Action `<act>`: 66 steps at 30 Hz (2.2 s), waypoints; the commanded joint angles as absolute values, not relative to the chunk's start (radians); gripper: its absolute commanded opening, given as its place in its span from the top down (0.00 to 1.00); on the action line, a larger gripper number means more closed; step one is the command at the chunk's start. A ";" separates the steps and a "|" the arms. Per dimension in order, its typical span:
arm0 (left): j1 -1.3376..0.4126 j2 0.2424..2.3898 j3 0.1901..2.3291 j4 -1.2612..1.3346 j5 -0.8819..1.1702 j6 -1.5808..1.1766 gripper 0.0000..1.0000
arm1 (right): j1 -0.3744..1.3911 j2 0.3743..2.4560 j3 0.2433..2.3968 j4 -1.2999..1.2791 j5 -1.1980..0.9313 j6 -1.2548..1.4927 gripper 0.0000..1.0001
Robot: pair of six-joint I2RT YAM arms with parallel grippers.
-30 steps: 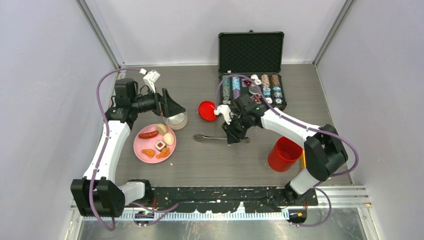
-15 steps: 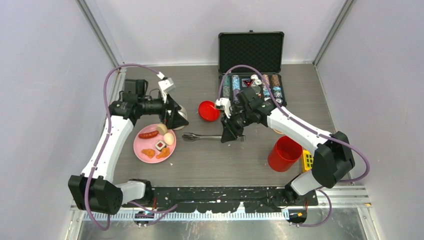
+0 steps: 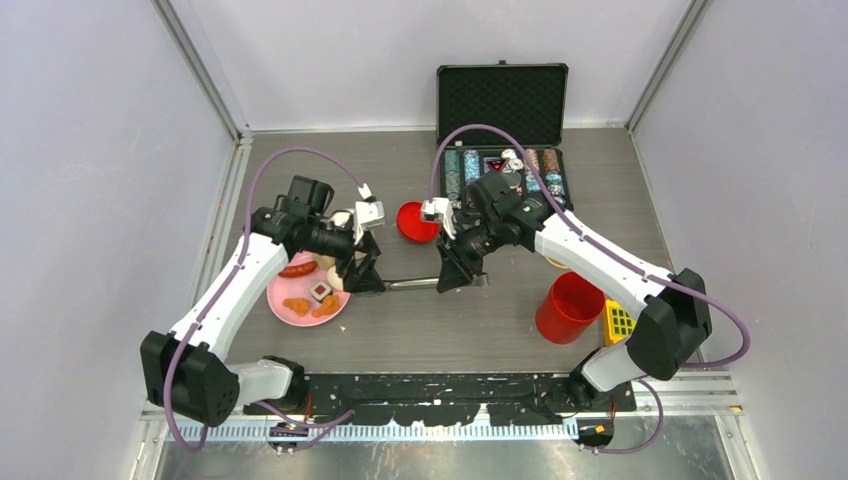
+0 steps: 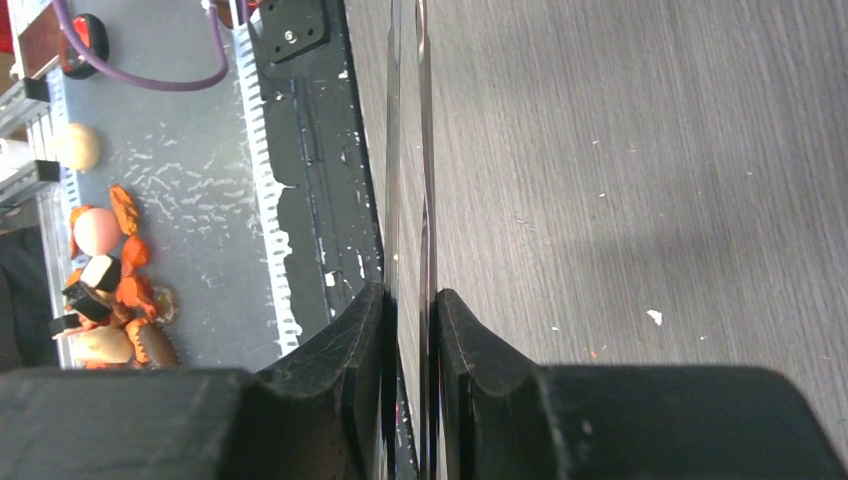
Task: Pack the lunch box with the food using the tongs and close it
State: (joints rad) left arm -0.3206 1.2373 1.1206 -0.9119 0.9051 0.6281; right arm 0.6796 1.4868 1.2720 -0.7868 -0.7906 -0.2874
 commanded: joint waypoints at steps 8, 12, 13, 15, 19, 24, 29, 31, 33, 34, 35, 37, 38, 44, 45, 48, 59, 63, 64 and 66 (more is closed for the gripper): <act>-0.369 1.238 1.096 -1.002 0.958 0.762 0.18 | 0.697 1.430 1.350 -0.824 -0.855 -0.302 0.76; -0.378 1.242 1.099 -1.042 0.995 0.785 0.28 | 0.697 1.430 1.355 -0.826 -0.858 -0.300 0.76; -0.380 1.244 1.099 -1.046 0.995 0.786 0.30 | 0.698 1.430 1.357 -0.827 -0.860 -0.301 0.76; -0.383 1.245 1.101 -1.048 0.989 0.782 0.36 | 0.698 1.430 1.363 -0.829 -0.863 -0.302 0.76; -0.385 1.244 1.098 -1.049 0.991 0.775 0.41 | 0.698 1.428 1.372 -0.839 -0.866 -0.302 0.76; -0.388 1.249 1.090 -1.029 0.980 0.758 0.47 | 0.700 1.425 1.383 -0.848 -0.878 -0.300 0.76; -0.394 1.231 1.114 -1.053 1.007 0.734 0.67 | 0.703 1.426 1.378 -0.856 -0.877 -0.304 0.75; -0.397 1.207 1.113 -1.047 1.002 0.722 0.76 | 0.703 1.429 1.373 -0.858 -0.880 -0.304 0.69; -0.398 1.176 1.105 -1.028 0.992 0.706 0.82 | 0.705 1.434 1.368 -0.857 -0.881 -0.300 0.59; -0.397 1.160 1.101 -1.020 0.989 0.698 0.84 | 0.705 1.438 1.363 -0.854 -0.879 -0.296 0.51; -0.397 1.151 1.101 -1.017 0.986 0.696 0.86 | 0.707 1.442 1.362 -0.851 -0.874 -0.292 0.43; -0.397 1.150 1.115 -1.034 0.984 0.693 0.88 | 0.709 1.453 1.362 -0.850 -0.863 -0.289 0.32; -0.397 1.151 1.124 -1.040 0.983 0.693 0.88 | 0.711 1.459 1.365 -0.853 -0.858 -0.290 0.29; -0.400 1.143 1.150 -1.057 0.964 0.713 0.90 | 0.753 1.510 1.415 -0.941 -0.840 -0.353 0.27; -0.402 1.144 1.155 -1.058 0.955 0.718 0.90 | 0.757 1.523 1.426 -0.957 -0.852 -0.359 0.29; -0.412 1.148 1.165 -1.060 0.918 0.725 0.91 | 0.768 1.559 1.460 -0.996 -0.859 -0.365 0.36; -0.416 1.134 1.155 -1.037 0.920 0.690 0.92 | 0.769 1.581 1.474 -0.951 -0.837 -0.319 0.52; -0.416 1.132 1.150 -1.033 0.926 0.683 0.92 | 0.770 1.584 1.471 -0.948 -0.829 -0.320 0.62; -0.416 1.131 1.149 -1.035 0.926 0.683 0.92 | 0.770 1.583 1.470 -0.947 -0.827 -0.320 0.64; -0.416 1.129 1.149 -1.038 0.923 0.683 0.92 | 0.770 1.578 1.471 -0.947 -0.827 -0.321 0.69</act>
